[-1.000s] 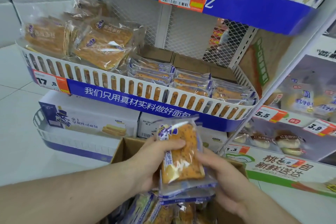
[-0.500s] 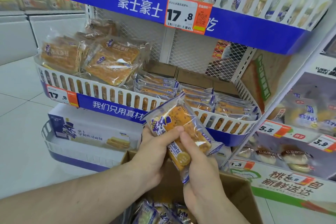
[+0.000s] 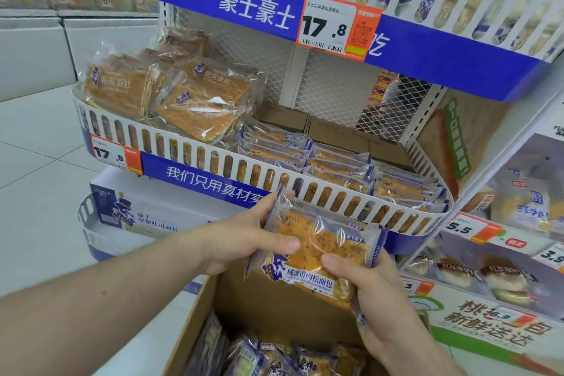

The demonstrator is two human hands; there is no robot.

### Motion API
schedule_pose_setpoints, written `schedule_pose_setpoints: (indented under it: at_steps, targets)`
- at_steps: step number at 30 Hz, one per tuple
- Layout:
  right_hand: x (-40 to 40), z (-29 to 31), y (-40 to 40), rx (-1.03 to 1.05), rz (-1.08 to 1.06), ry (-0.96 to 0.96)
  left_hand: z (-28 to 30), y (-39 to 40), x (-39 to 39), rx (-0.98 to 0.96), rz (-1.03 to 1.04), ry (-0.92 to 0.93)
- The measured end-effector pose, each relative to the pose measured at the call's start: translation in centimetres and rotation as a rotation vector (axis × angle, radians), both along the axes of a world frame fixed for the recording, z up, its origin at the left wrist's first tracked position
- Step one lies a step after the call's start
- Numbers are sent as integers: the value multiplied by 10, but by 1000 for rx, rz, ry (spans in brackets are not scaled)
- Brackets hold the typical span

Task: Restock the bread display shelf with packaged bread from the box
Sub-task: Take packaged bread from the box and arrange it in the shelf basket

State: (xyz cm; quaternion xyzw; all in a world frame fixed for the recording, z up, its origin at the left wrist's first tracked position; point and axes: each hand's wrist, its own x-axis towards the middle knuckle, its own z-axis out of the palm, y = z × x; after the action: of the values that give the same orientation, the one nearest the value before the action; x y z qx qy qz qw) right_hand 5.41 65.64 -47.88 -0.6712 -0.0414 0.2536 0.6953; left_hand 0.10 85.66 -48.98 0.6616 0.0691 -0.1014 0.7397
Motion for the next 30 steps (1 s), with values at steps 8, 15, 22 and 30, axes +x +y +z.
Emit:
schedule_pose_setpoints:
  at_steps: [8,15,22,30]
  targets:
    - [14,4,2,-39,132,30,2,-2,6,-82,140,25]
    - [47,41,16,-87,254,100,43,6,23,45,89,21]
    - [108,84,58,5,225,86,88,43,77,44,190,-50]
    - [230,83,154,-34,173,-171,64,93,145,583,715,-259]
